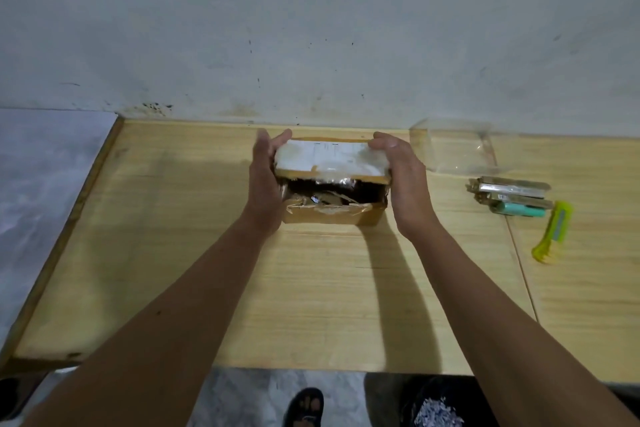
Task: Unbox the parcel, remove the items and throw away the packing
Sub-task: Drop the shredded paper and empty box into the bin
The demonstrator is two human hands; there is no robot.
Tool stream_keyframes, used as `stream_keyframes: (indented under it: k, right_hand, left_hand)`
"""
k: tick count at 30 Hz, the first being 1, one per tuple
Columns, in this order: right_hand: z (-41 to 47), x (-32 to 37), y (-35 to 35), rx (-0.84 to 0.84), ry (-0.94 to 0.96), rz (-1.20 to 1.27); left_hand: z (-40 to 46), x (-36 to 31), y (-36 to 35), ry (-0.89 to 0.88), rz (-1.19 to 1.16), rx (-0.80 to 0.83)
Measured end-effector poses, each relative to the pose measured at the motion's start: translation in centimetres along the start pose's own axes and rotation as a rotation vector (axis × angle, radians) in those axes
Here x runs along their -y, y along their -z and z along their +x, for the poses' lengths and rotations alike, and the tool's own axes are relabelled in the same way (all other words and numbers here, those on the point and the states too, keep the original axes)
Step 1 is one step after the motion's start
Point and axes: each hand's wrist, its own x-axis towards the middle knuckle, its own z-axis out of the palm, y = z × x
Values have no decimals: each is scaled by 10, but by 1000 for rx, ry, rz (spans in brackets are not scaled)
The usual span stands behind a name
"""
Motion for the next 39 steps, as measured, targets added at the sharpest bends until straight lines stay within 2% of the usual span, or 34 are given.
stream_keyframes:
  k: [4, 10, 14, 19, 25, 31, 35, 39]
  right_hand:
    - [-11, -16, 7, 79, 74, -133]
    - [-32, -23, 2, -30, -33, -207]
    - [-50, -13, 10, -130, -13, -199]
    - [-78, 7, 50, -321, -18, -162]
    - [-149, 25, 148, -637, -37, -136]
    - [-261, 29, 240, -959, -83, -185]
    - [-337, 9, 278, -1117, -154, -222]
    - [-395, -34, 291, -1228, -252, -207]
  left_hand:
    - [-6, 12, 12, -59, 215, 84]
    - [-19, 28, 6, -220, 496, 6]
    - [-32, 30, -11, -243, 552, -13]
    - [-60, 20, -66, -203, 464, 66]
    - [-130, 24, -172, -195, 378, 314]
    - [-223, 70, -264, -160, 373, 584]
    - [-291, 113, -293, -71, 409, 742]
    - [-339, 163, -285, 44, 496, 857]
